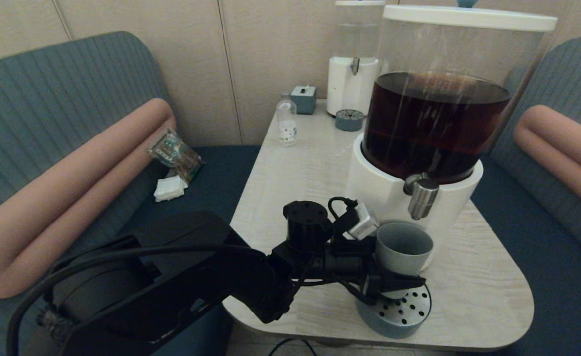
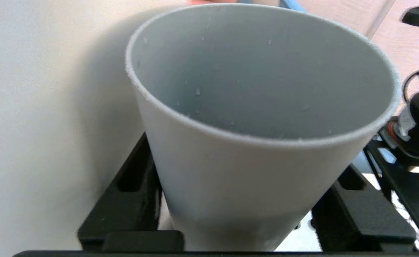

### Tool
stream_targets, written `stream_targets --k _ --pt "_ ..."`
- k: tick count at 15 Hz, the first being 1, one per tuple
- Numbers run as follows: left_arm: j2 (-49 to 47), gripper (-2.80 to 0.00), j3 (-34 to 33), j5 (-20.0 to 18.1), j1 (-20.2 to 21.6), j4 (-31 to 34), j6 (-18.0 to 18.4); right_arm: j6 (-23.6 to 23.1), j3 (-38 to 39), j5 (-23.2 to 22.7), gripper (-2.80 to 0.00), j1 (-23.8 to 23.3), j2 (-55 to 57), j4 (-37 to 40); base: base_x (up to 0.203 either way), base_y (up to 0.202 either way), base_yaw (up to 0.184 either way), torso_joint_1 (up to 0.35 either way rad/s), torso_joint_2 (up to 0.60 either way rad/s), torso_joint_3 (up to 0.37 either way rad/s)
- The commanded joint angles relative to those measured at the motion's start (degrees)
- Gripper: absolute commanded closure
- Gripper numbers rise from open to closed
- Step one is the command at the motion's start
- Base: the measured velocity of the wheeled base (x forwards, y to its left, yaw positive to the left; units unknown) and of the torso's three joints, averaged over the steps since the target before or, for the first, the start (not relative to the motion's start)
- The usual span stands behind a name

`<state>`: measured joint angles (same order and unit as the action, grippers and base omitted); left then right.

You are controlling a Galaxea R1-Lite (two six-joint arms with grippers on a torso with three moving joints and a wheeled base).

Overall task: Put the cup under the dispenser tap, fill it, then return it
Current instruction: Place the cup next to the water dispenser

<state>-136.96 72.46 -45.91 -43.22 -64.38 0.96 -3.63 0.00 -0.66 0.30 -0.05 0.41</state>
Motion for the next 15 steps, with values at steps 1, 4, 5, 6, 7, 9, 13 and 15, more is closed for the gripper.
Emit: stream_targets --k 1,4,5,6,7,9,13,15 --pt "0.3 0.00 0.0 -0.3 0.0 -0.4 0.0 -0.1 0.1 0.0 0.00 0.0 0.0 0.0 0.000 0.000 0.000 0.000 0.00 0.000" --pt "0.9 0.00 -0.7 -0.1 -0.1 -0.6 0.1 -0.1 0.0 0.0 0.00 0.0 0.0 0.0 0.000 0.000 0.000 0.000 0.00 0.000" --pt "1.5 0.00 -1.3 -0.1 -0.1 -0.7 0.2 -0.1 0.1 0.0 0.00 0.0 0.0 0.0 0.000 0.000 0.000 0.000 0.00 0.000" --pt "2.4 0.00 -2.9 -0.1 -0.1 -0.9 0.3 -0.1 0.1 0.0 0.00 0.0 0.0 0.0 0.000 0.000 0.000 0.000 0.00 0.000" --pt "3.3 0.00 -4.5 -0.1 -0.1 -0.9 0.4 -0.1 0.0 0.0 0.00 0.0 0.0 0.0 0.000 0.000 0.000 0.000 0.00 0.000" --pt "5.9 0.00 -9.1 0.6 0.1 -1.0 1.4 -0.1 0.1 0.0 0.00 0.0 0.0 0.0 0.000 0.000 0.000 0.000 0.00 0.000" --pt "10.9 0.00 -15.9 2.2 2.4 -2.4 2.7 -0.1 0.0 0.0 0.00 0.0 0.0 0.0 0.000 0.000 0.000 0.000 0.00 0.000" --pt "12.0 0.00 -17.5 5.2 4.2 -4.4 2.8 -0.1 0.1 0.0 0.00 0.0 0.0 0.0 0.000 0.000 0.000 0.000 0.00 0.000"
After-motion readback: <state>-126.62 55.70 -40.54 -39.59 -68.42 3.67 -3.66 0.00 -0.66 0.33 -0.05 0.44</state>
